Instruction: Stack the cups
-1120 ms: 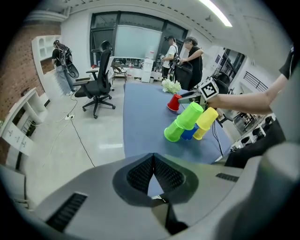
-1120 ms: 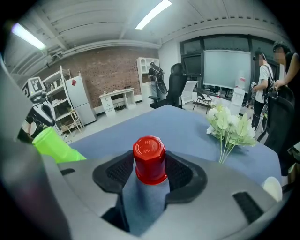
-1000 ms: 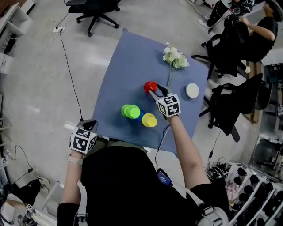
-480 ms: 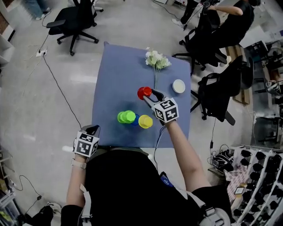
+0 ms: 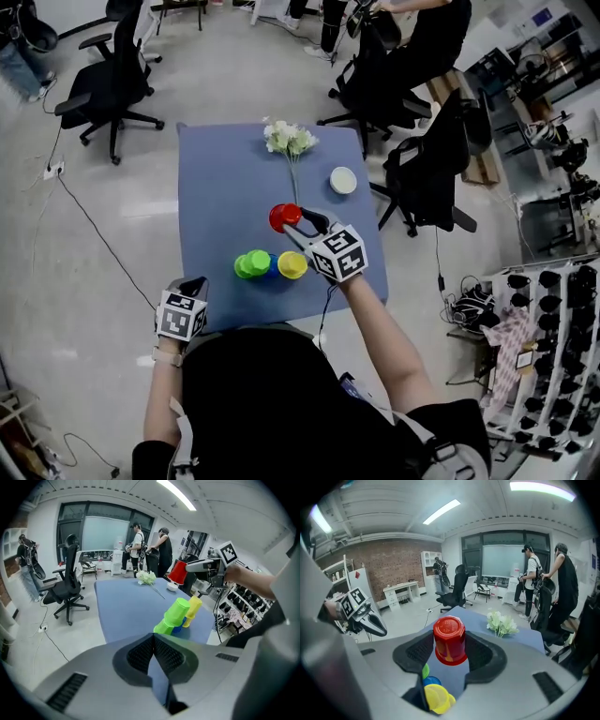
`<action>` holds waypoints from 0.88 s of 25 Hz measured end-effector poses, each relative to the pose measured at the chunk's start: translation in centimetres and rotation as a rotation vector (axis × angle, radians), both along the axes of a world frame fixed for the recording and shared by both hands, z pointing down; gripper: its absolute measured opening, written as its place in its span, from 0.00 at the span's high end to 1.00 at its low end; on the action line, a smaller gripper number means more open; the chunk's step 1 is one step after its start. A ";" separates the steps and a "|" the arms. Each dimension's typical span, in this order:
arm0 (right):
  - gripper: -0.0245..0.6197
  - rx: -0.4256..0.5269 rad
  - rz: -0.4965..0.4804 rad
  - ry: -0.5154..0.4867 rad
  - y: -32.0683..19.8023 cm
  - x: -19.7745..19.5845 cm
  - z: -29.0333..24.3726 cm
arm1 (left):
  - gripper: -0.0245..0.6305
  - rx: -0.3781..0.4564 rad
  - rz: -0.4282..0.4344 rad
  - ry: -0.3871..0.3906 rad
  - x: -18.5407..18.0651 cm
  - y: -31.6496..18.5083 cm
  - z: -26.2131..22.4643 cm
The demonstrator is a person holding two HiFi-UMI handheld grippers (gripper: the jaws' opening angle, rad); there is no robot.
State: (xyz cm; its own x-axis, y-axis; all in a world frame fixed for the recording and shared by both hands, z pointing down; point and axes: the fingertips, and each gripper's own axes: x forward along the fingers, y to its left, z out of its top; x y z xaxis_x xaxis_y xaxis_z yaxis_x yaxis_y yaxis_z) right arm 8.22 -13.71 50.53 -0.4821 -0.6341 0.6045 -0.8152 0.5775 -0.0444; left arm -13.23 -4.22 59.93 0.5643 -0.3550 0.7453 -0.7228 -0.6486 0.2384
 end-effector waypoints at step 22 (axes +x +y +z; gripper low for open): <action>0.62 -0.025 0.176 -0.022 9.0 -2.0 0.1 | 0.94 0.010 0.227 0.023 2.0 -0.3 0.5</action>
